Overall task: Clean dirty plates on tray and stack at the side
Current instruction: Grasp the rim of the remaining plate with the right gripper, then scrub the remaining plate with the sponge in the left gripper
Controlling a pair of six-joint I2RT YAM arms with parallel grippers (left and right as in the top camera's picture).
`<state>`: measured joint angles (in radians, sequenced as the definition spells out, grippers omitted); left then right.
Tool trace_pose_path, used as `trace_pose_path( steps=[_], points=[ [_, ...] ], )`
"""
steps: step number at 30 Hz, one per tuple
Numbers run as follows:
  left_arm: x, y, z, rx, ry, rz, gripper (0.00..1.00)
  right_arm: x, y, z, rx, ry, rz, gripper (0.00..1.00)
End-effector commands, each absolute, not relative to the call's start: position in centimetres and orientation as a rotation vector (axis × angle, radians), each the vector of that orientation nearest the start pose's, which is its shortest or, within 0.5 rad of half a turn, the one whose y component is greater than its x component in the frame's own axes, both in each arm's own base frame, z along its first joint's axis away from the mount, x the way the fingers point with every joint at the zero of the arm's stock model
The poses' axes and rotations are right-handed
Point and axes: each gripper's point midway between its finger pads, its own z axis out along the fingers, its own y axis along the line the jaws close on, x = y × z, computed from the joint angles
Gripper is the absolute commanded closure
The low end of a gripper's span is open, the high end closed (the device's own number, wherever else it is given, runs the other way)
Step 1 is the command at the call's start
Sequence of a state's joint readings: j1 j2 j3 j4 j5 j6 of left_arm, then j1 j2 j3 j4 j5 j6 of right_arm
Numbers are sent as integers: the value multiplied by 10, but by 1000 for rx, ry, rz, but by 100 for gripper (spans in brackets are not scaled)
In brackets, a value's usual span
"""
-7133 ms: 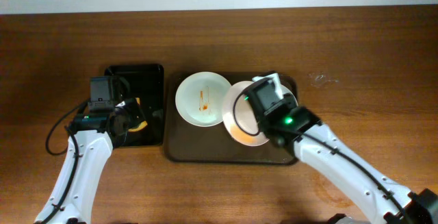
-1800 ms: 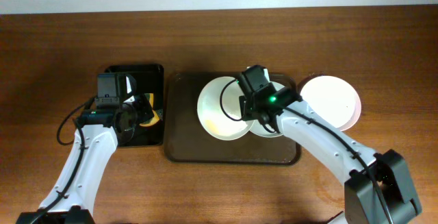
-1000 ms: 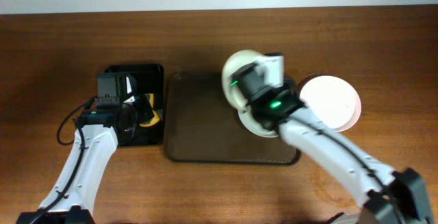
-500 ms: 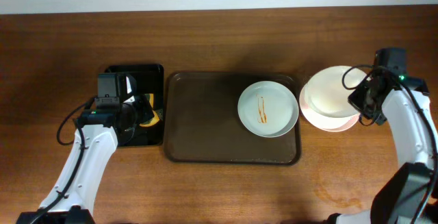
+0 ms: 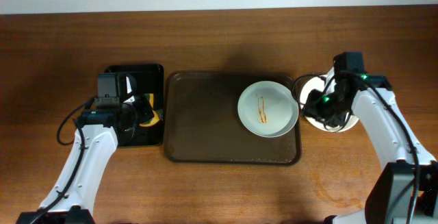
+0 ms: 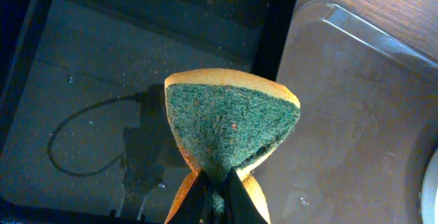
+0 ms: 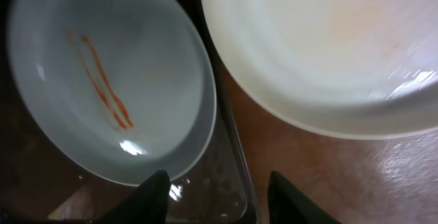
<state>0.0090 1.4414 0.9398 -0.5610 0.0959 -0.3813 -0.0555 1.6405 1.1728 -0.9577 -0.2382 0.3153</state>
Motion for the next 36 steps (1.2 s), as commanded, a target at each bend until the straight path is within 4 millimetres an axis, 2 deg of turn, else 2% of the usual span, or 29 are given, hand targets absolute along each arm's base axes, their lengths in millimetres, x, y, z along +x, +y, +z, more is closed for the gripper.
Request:
trace_pose_path(
  steps=[1,2,5,7,12,14,17,19,21,23,25,27,29,31,36],
  points=[
    [349,-11,102,-462,2585,-239,100,304,40,59,517,3012,407,53],
    [349,-11,102,-462,2585,-239,100,303,45,52,511,3010,415,57],
    [349,-11,102,-462,2585,-239,100,305,59,36,437,2978,430,58],
    [349,-11,102,-460,2586,-239,100,305,65,25,486,2952,435,59],
    [349,-12,102,-455,2587,-240,100,301,63,1,639,2906,419,73],
    [350,-18,103,-405,2590,-243,100,300,64,-6,640,2920,427,87],
    [352,-32,105,-298,2590,-247,100,304,76,-5,577,2910,440,92],
    [352,-54,107,-218,2590,-295,100,307,99,-3,463,2899,467,93],
    [350,-84,111,-122,2586,-410,100,309,123,0,350,2883,495,96],
    [345,-115,115,-22,2576,-514,100,309,135,2,309,2874,489,96],
    [340,-140,116,30,2577,-570,100,309,136,2,306,2873,468,96],
    [333,-168,111,-21,2606,-680,100,308,136,2,307,2876,466,96],
    [331,-186,106,-85,2630,-772,100,308,136,2,307,2876,466,96],
    [327,-220,94,-119,2666,-954,100,308,136,2,308,2876,467,96],
    [313,-266,59,-134,2760,-1166,100,310,135,2,308,2869,459,96]
  ],
)
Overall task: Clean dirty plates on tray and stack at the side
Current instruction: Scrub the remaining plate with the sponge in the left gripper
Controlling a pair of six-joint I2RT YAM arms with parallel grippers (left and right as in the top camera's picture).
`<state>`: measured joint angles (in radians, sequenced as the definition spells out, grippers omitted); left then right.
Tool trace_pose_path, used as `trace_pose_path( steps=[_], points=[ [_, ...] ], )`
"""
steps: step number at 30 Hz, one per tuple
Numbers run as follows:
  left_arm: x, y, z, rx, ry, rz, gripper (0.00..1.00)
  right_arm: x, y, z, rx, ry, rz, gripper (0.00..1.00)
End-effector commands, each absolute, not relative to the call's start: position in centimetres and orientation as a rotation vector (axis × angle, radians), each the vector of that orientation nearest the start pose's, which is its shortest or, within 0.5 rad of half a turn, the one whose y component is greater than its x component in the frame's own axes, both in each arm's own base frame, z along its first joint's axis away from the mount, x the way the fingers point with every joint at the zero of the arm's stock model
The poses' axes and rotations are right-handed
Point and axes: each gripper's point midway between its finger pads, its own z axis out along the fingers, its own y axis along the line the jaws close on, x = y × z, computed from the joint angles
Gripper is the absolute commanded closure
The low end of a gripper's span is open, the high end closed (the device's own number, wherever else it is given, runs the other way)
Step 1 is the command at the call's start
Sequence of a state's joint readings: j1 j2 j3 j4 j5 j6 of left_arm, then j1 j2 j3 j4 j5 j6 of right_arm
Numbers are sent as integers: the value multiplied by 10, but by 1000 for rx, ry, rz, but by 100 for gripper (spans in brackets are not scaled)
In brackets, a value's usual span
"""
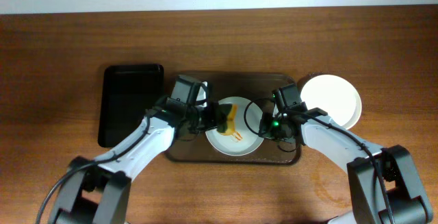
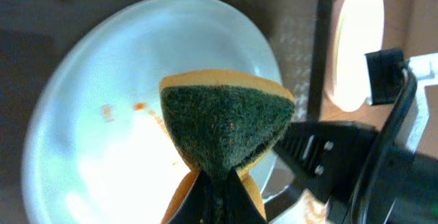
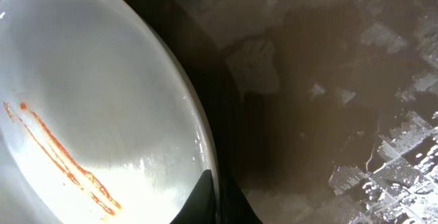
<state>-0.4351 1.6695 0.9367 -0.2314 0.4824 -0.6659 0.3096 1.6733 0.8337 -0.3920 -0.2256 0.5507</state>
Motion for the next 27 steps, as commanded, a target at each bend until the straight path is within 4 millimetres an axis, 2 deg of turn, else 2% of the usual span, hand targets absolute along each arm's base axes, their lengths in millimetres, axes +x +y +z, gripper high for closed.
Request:
trace_pose_path(
  steps=[1,5,8,12,15,19,23,25,27],
  points=[
    [310,-270,50,-159,2787,-1163,100,312,133,2,310,2865,445,96],
    [306,-283,39,-188,2810,-1181,100,320,129,6,310,2839,398,96],
    [300,-297,36,-145,2808,-1199,100,322,128,7,310,2830,391,96],
    [292,-308,29,-188,2826,-1122,100,321,128,7,312,2837,387,96],
    [306,-287,14,-266,2803,-892,100,319,127,6,313,2845,382,96],
    [341,-243,6,-353,2691,-598,100,316,126,5,314,2858,376,96],
    [361,-213,7,-246,2657,-503,100,313,126,4,317,2870,370,96],
    [372,-199,15,-233,2627,-486,100,312,125,3,311,2875,367,96],
    [383,-192,32,-174,2578,-477,100,311,125,3,284,2878,362,96]
  ],
)
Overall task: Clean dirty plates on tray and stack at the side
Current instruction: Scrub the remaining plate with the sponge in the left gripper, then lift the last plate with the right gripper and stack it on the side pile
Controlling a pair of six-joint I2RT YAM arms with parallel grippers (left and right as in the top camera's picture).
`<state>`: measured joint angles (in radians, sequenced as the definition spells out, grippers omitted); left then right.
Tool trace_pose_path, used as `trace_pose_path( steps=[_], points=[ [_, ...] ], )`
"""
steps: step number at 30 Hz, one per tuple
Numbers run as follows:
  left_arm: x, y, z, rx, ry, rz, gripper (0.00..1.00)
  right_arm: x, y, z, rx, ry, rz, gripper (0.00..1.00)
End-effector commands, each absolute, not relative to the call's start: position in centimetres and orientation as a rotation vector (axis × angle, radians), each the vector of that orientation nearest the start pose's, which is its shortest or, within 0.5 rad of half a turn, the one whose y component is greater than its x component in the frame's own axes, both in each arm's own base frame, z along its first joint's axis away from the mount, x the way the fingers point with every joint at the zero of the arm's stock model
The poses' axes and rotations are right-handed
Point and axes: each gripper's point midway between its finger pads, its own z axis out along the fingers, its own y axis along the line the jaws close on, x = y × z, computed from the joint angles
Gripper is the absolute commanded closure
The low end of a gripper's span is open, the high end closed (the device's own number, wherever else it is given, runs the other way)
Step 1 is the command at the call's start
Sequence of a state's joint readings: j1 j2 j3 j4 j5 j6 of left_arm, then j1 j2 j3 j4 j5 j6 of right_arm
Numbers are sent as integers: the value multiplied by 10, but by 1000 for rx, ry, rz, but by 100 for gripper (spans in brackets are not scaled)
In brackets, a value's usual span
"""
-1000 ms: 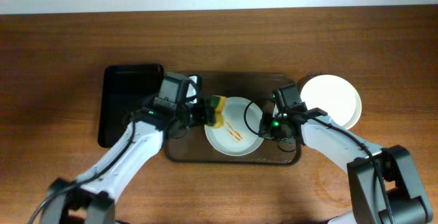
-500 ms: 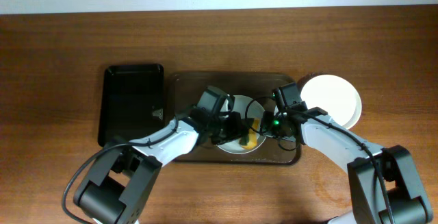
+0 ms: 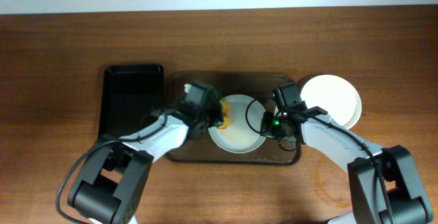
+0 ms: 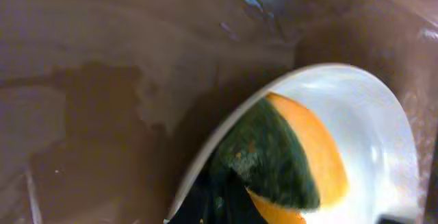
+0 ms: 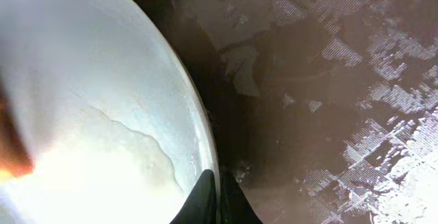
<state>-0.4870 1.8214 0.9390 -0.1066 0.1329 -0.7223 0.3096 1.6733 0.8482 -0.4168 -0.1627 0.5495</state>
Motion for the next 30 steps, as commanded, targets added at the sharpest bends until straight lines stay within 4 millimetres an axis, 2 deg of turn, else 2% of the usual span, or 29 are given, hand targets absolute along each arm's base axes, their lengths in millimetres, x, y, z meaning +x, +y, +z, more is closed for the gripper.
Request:
trace_pose_path(
  steps=[1,3,5,7,9,12,15,17,18,19,21,24,27,28,30],
  points=[
    [385,-192,45,-118,2556,-469,100,311,124,3,282,2878,356,96],
    [376,-187,60,-116,2577,-457,100,312,124,3,283,2876,350,96],
    [362,-180,85,-73,2580,-440,100,313,121,3,286,2872,332,96],
    [355,-167,106,-96,2561,-421,100,316,115,3,293,2854,274,96],
    [354,-149,117,-145,2548,-397,100,325,115,7,218,2823,262,96],
    [357,-102,115,-298,2569,-331,100,343,117,33,114,2765,243,96],
    [365,-54,114,-312,2560,-234,100,364,116,79,-43,2667,177,96],
    [366,-35,113,-383,2555,-213,100,369,107,102,-158,2642,56,96],
    [365,-30,112,-399,2556,-208,100,368,96,111,-171,2646,-66,96],
    [365,-30,112,-401,2558,-206,100,366,94,117,-219,2654,-112,96],
    [365,-30,112,-400,2558,-207,100,344,103,127,-405,2733,-117,96],
    [365,-30,112,-400,2558,-207,100,324,100,127,-417,2823,-120,96],
    [365,-30,112,-400,2558,-207,100,344,95,133,-337,2756,-111,96],
    [364,-30,112,-400,2560,-207,100,350,92,135,-238,2745,-91,96],
    [363,-30,111,-401,2566,-205,100,345,93,132,-211,2778,-26,96]
  ],
)
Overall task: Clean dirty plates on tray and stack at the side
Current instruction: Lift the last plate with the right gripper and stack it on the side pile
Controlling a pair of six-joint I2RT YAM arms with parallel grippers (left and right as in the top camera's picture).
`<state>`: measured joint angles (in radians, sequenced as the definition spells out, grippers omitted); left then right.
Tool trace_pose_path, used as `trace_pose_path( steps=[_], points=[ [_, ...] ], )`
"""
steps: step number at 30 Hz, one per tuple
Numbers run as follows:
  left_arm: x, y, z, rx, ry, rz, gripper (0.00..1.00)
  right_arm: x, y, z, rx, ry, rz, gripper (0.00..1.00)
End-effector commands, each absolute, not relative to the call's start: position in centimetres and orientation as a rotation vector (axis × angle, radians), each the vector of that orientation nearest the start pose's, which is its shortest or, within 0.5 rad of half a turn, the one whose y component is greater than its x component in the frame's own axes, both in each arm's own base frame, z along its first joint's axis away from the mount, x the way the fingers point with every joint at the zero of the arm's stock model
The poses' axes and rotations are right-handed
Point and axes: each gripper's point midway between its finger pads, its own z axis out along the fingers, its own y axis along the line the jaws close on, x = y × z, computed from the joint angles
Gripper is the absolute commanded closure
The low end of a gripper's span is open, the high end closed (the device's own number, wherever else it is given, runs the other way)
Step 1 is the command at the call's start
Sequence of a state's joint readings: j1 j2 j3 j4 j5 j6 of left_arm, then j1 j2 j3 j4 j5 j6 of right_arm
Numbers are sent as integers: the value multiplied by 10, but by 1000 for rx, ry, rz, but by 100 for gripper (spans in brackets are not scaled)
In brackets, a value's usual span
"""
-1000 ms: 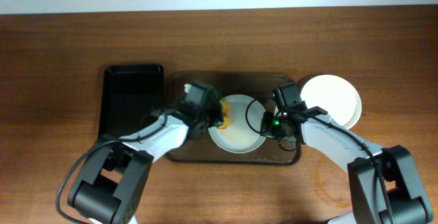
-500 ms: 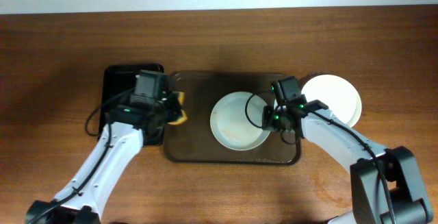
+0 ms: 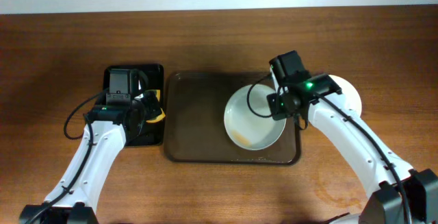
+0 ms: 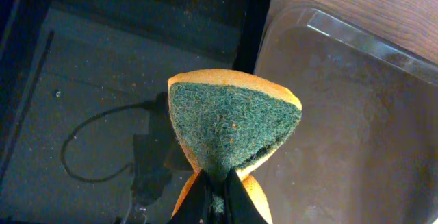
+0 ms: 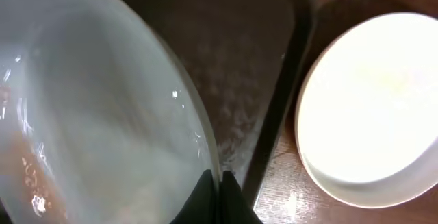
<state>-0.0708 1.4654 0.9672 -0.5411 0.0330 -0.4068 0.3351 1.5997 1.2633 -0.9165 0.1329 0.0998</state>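
My right gripper (image 3: 277,105) (image 5: 217,183) is shut on the right rim of a pale plate (image 3: 252,118) (image 5: 89,107), holding it tilted over the brown tray (image 3: 195,125). A faint orange smear shows low in the plate. Right of the tray a clean white plate (image 3: 349,95) (image 5: 376,101) rests on the table, partly hidden by my right arm. My left gripper (image 3: 147,107) (image 4: 217,200) is shut on a folded green-and-orange sponge (image 4: 233,125) above the right edge of the black tray (image 3: 120,135) (image 4: 89,114).
The wooden table (image 3: 219,39) surrounds both trays. The brown tray's wet floor (image 5: 239,53) and its right rim lie between the held plate and the white plate. A thin cable shadow crosses the black tray's floor.
My left gripper with the sponge has left the plate and is back over the black tray. The plate in my right gripper now sits further right and tilted up off the brown tray.
First the sponge hung over the black tray, my right gripper was open by the white plate, and a red-streaked plate lay on the brown tray. Then my right gripper was shut on its rim with the sponge on it. The streaks were gone; now the arms are apart.
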Motion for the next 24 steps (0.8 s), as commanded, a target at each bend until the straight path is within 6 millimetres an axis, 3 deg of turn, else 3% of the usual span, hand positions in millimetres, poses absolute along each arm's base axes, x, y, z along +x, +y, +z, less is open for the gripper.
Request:
trace_pose_path(
  steps=[1,4,8,13,16,19,24],
  points=[
    [363,-30,111,-402,2566,-205,100,339,95,130,-233,2806,-10,96],
    [363,-30,111,-402,2565,-205,100,322,90,125,-256,2873,-49,96],
    [364,-18,111,-389,2556,-111,100,351,63,143,-140,2720,-315,96],
    [365,4,112,-267,2549,107,100,371,65,190,-175,2422,-710,96],
    [371,10,114,-115,2539,200,100,370,82,236,-176,2141,-963,96],
    [372,10,115,-86,2535,208,100,367,100,251,-194,2049,-991,96],
    [372,10,115,-86,2534,208,100,367,101,251,-177,2047,-978,96]
  ],
)
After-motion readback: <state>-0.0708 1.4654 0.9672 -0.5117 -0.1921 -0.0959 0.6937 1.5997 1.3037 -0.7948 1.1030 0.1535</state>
